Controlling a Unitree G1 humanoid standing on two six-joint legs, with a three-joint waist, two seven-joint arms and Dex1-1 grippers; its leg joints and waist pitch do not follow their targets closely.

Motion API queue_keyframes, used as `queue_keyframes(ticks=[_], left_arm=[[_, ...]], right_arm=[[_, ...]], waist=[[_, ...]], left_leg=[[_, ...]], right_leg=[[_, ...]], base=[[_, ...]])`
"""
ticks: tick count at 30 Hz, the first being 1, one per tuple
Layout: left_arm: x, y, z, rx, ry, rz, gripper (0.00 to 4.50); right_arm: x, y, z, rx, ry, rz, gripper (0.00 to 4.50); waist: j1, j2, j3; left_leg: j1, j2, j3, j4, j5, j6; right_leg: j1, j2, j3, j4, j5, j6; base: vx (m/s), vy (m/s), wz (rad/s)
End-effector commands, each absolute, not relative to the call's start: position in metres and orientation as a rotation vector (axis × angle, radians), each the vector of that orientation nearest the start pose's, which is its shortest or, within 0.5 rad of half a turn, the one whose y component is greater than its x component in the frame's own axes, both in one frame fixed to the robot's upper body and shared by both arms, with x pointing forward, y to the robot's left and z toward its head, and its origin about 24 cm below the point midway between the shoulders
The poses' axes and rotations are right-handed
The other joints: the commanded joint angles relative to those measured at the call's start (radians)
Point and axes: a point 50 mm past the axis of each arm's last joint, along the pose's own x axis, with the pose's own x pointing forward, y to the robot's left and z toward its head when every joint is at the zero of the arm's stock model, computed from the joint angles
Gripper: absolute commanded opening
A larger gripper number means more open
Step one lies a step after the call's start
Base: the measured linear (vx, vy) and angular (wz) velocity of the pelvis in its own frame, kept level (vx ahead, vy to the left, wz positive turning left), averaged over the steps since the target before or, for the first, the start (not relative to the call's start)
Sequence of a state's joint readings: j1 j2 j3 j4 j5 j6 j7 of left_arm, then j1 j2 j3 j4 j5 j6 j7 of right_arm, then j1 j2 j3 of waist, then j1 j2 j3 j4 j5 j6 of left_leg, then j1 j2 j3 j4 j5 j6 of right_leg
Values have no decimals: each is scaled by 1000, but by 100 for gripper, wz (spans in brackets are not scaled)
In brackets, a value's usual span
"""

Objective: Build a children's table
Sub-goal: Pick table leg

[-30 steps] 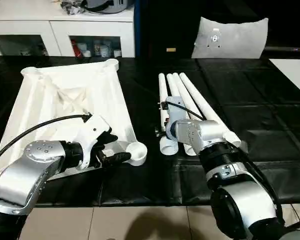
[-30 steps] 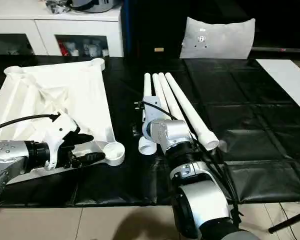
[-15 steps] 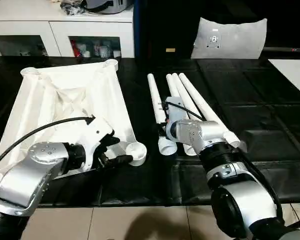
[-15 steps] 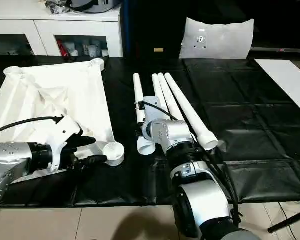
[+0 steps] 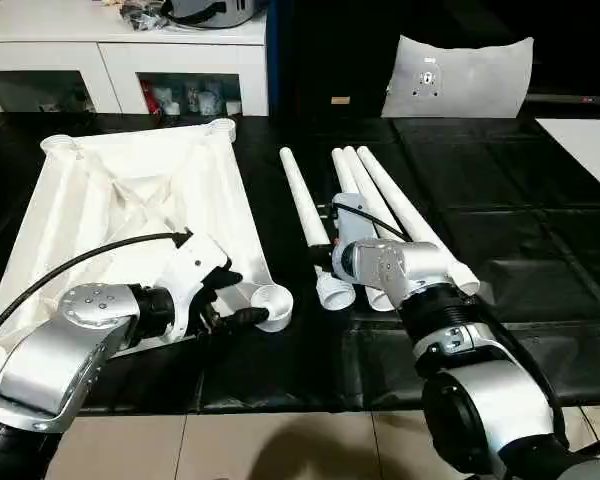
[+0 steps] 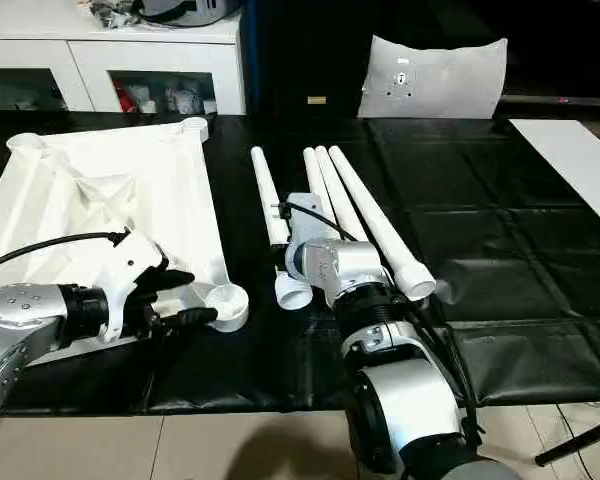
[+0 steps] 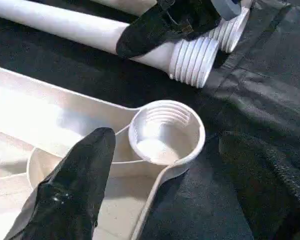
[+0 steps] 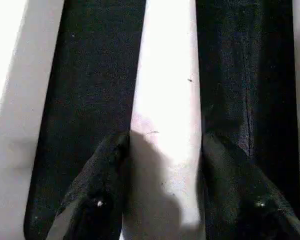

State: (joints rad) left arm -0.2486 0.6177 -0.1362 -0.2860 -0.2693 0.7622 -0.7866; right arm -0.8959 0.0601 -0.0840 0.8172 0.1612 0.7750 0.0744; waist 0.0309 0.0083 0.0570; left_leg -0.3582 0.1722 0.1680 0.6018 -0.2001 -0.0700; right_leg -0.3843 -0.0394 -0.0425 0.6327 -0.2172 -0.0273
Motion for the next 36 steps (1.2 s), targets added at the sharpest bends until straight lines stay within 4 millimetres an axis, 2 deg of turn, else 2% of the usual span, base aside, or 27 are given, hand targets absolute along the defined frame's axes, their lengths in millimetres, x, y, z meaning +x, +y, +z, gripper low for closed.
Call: queue_keyframes(ticks=[1, 3, 5, 7, 10, 12, 16, 18, 19, 21, 23, 25, 26, 27, 28, 29, 30, 32, 35, 36], left_arm=[[263, 170, 103, 296, 451, -889, 374], [263, 170, 103, 294, 449, -887, 374], [263, 169, 101, 295, 449, -886, 374], [263, 168, 101, 297, 445, -885, 374], [264, 168, 102, 298, 431, -882, 374], [267, 168, 106, 292, 398, -867, 374], [270, 168, 108, 287, 373, -851, 374], [278, 168, 115, 236, 334, -802, 374], [284, 165, 122, 182, 292, -779, 374], [286, 164, 125, 160, 273, -779, 374], [291, 151, 141, 45, 169, -812, 401], [294, 141, 154, -77, 102, -838, 408], [297, 136, 162, -156, 66, -841, 408], [298, 135, 164, -180, 56, -840, 408], [299, 134, 166, -202, 47, -837, 426], [302, 132, 171, -246, 29, -828, 439], [304, 129, 176, -282, 8, -838, 439], [304, 124, 184, -346, -26, -876, 447], [300, 118, 195, -445, -64, -940, 448], [299, 116, 197, -470, -71, -956, 449]], right_arm=[[361, -59, 55, 124, 785, 328, 188], [363, -59, 57, 140, 736, 322, 187], [364, -60, 59, 157, 704, 320, 187], [367, -59, 67, 196, 600, 344, 187], [367, -58, 73, 231, 572, 360, 187], [369, -62, 84, 243, 465, 357, 185], [370, -63, 92, 252, 400, 384, 185], [367, -68, 103, 408, 349, 444, 184], [363, -73, 113, 553, 297, 521, 184], [361, -75, 118, 593, 267, 552, 184], [352, -84, 128, 659, 141, 677, 184], [343, -90, 134, 736, 71, 768, 184], [337, -95, 137, 793, 31, 822, 184], [335, -97, 138, 809, 17, 840, 184], [333, -99, 139, 822, 4, 855, 184], [328, -103, 140, 847, -19, 891, 184], [323, -107, 141, 858, -40, 939, 184], [312, -112, 143, 861, -63, 1017, 184], [303, -118, 142, 870, -80, 1076, 184], [301, -120, 142, 874, -82, 1089, 184]], waist=[[-2, 16, -60], [-2, 20, -61], [-3, 18, -61], [0, 19, -64], [0, 18, -64], [1, 19, -66], [5, 18, -69], [7, 17, -67], [9, 15, -69], [12, 14, -71], [15, 8, -70], [24, 9, -73], [27, 4, -72], [30, -2, -72], [31, -1, -69], [28, -8, -68], [29, -12, -67], [36, -10, -66], [38, -12, -68], [36, -14, -65]], left_leg=[[9, 46, -14, -71, -159, -56], [8, 45, -15, -71, -157, -57], [7, 46, -14, -71, -156, -55], [6, 46, -14, -69, -133, -49], [5, 45, -13, -69, -114, -36], [5, 46, -14, -69, -110, -36], [2, 46, -13, -65, -76, -22], [3, 44, -10, -64, -85, -10], [2, 47, -15, -66, -77, -4], [0, 48, -15, -66, -66, 3], [-3, 46, -12, -63, -52, 17], [-3, 49, -11, -60, -43, 29], [-5, 51, -13, -61, -42, 39], [-5, 47, -10, -59, -44, 47], [-6, 48, -11, -60, -52, 50], [-8, 46, -11, -61, -54, 50], [-4, 47, -9, -60, -63, 52], [-6, 46, -10, -58, -54, 57], [-8, 45, -10, -57, -38, 63], [-10, 45, -11, -59, -48, 63]], right_leg=[[39, -86, 55, -70, -121, -187], [39, -87, 55, -70, -119, -186], [39, -88, 55, -71, -115, -186], [41, -87, 55, -67, -74, -188], [43, -85, 54, -65, -41, -198], [43, -87, 53, -64, -37, -200], [44, -85, 52, -60, 20, -200], [47, -83, 55, -64, 27, -194], [51, -84, 54, -60, 43, -196], [52, -85, 53, -58, 62, -195], [55, -88, 53, -60, 72, -207], [57, -91, 53, -58, 89, -221], [54, -91, 51, -61, 78, -228], [57, -91, 52, -62, 60, -231], [55, -93, 52, -67, 25, -230], [56, -91, 51, -69, 3, -224], [54, -91, 51, -75, -36, -215], [55, -91, 52, -77, -57, -202], [52, -90, 48, -77, -56, -201], [51, -91, 47, -81, -85, -199]], base=[[0, 0, 0], [0, 0, 0], [0, 0, 0], [0, 0, 0], [0, 0, 0], [0, 0, 0], [0, 0, 0], [0, 0, 0], [0, 0, 0], [0, 0, 0], [0, 0, 0], [0, 0, 0], [0, 0, 0], [0, 0, 0], [0, 0, 0], [0, 0, 0], [0, 0, 0], [0, 0, 0], [0, 0, 0], [0, 0, 0]])
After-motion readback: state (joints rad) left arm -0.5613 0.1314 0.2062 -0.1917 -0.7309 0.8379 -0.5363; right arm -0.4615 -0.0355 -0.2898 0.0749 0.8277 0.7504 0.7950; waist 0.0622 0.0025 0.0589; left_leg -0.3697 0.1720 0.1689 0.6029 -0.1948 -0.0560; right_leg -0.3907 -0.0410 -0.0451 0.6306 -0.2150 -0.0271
